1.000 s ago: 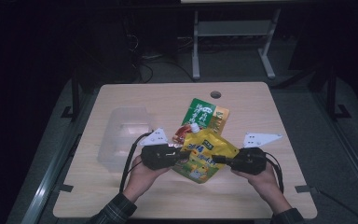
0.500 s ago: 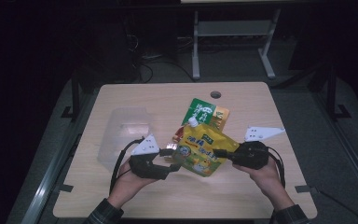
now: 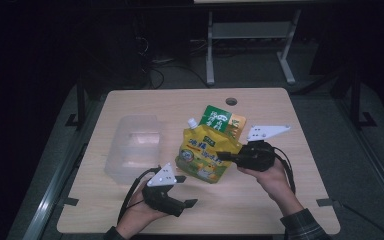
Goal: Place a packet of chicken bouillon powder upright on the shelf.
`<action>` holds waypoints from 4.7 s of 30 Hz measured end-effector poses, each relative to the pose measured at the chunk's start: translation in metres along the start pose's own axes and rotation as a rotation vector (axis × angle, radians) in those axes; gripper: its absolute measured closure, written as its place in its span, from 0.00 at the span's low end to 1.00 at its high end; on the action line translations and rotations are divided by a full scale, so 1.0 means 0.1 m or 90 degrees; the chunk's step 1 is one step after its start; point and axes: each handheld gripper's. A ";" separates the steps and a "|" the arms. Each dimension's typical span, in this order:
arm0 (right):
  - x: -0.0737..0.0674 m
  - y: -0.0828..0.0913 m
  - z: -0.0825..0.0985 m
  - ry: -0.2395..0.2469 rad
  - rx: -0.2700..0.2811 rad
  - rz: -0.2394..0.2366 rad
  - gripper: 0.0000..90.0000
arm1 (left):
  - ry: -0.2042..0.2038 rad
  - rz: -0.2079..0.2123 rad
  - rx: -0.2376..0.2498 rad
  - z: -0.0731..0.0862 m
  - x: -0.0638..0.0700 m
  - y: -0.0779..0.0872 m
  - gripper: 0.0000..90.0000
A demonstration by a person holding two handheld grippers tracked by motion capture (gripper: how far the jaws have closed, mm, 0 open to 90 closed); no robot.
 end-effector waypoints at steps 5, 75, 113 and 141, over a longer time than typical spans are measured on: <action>-0.03 -0.18 -0.16 0.009 -0.011 -0.002 0.97 | -0.023 -0.001 -0.005 0.07 0.07 -0.08 0.16; -0.29 -2.12 -0.99 0.045 -0.097 -0.009 0.97 | -0.058 0.011 -0.042 0.20 0.08 -0.27 0.16; -0.28 -1.81 -0.87 0.051 -0.094 0.011 0.39 | -0.052 0.008 -0.036 0.20 0.01 -0.25 0.16; 0.16 -1.22 -0.28 0.032 -0.133 0.070 0.58 | -0.009 -0.007 -0.038 0.35 -0.14 0.01 0.16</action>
Point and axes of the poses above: each handheld gripper's, and its own axes: y roughly backward along the jaws, z roughly out of its underside, x roughly to its right, and after that the axes turned 4 degrees about y, right-handed
